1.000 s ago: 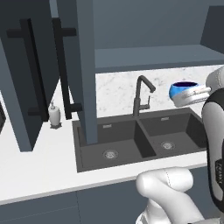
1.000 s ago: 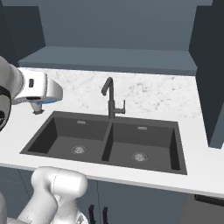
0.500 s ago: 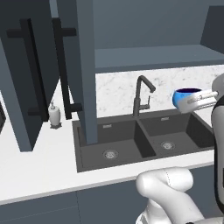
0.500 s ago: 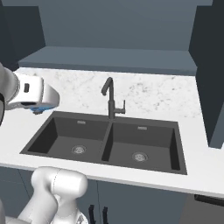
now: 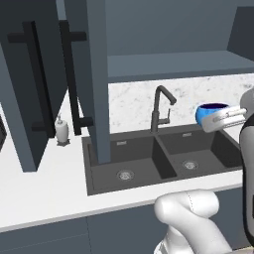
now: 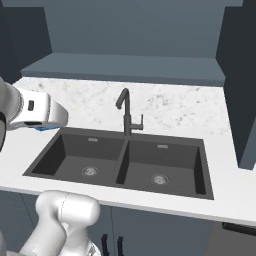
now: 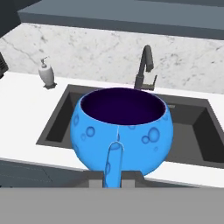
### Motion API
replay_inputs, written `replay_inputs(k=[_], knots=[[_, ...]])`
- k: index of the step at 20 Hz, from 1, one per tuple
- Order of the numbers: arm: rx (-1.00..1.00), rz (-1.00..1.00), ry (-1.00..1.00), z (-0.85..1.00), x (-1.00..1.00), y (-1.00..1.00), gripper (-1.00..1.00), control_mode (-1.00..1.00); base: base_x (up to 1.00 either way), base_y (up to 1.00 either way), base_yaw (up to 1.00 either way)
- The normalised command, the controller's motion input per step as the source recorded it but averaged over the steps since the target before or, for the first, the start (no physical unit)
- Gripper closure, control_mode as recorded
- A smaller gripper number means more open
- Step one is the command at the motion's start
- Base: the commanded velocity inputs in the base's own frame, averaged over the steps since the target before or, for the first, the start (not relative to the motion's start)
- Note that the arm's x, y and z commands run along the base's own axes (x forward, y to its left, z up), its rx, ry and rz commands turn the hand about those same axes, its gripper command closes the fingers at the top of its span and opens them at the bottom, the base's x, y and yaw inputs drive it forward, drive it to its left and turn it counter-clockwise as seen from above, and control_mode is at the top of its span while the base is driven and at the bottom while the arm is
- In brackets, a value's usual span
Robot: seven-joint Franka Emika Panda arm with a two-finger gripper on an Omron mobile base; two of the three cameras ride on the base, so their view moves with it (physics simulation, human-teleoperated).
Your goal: Gather all objects into one cabinet and sort the glasses and bowls to opposite sides.
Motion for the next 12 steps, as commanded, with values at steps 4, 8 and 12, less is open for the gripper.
replay_inputs(k=[4, 8, 12], knots=[[0.0, 0.0, 0.0, 0.0, 0.0, 0.0, 1.0, 1.0, -0.47, 0.0, 0.0], [0.0, 0.0, 0.0, 0.0, 0.0, 0.0, 1.0, 1.0, -1.0, 0.0, 0.0], [0.0, 0.0, 0.0, 0.0, 0.0, 0.0, 1.0, 1.0, -1.0, 0.0, 0.0]])
